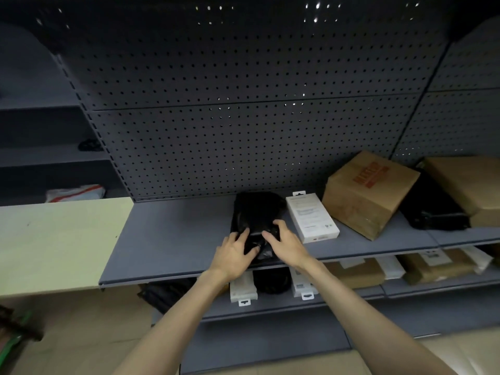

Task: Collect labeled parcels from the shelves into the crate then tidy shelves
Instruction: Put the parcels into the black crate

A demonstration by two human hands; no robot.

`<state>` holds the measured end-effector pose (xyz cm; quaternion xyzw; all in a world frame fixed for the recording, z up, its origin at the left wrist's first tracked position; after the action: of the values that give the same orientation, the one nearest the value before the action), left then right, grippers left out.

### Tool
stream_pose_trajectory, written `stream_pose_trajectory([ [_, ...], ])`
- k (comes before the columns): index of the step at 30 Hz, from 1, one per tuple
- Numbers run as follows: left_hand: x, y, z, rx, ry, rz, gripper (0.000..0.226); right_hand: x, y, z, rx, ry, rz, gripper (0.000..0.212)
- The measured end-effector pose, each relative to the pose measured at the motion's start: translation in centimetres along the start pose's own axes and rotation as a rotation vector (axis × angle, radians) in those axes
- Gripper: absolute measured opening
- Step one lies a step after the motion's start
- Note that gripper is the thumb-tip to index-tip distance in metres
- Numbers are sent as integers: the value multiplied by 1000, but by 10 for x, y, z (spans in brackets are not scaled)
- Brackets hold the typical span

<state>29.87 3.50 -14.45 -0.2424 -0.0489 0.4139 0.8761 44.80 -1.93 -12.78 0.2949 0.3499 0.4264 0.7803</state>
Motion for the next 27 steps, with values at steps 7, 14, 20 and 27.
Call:
stream_pose_trajectory([
  [7,-8,-14,2,-152,-5,4,70,-6,4,23,167,-105,95,40],
  [14,-1,-28,21,-340,-89,-14,62,-8,15,28,250,-128,185,27],
  [20,-7,-41,28,-525,-175,14,59,-18,27,36,291,-175,227,24],
  [27,-13,-12,40,-519,-331,136,46,-17,39,20,303,-121,262,25],
])
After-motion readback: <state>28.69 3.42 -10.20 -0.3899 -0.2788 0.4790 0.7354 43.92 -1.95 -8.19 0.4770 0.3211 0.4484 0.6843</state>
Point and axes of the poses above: each hand's wrist, its own x-axis towards the middle knuckle, its own z-axis out of the back of the hand, y = z × x, the point moved 7 cm from there along x, towards the middle knuckle, and after that the axes turned 9 degrees about -z, right-handed, at the moved point
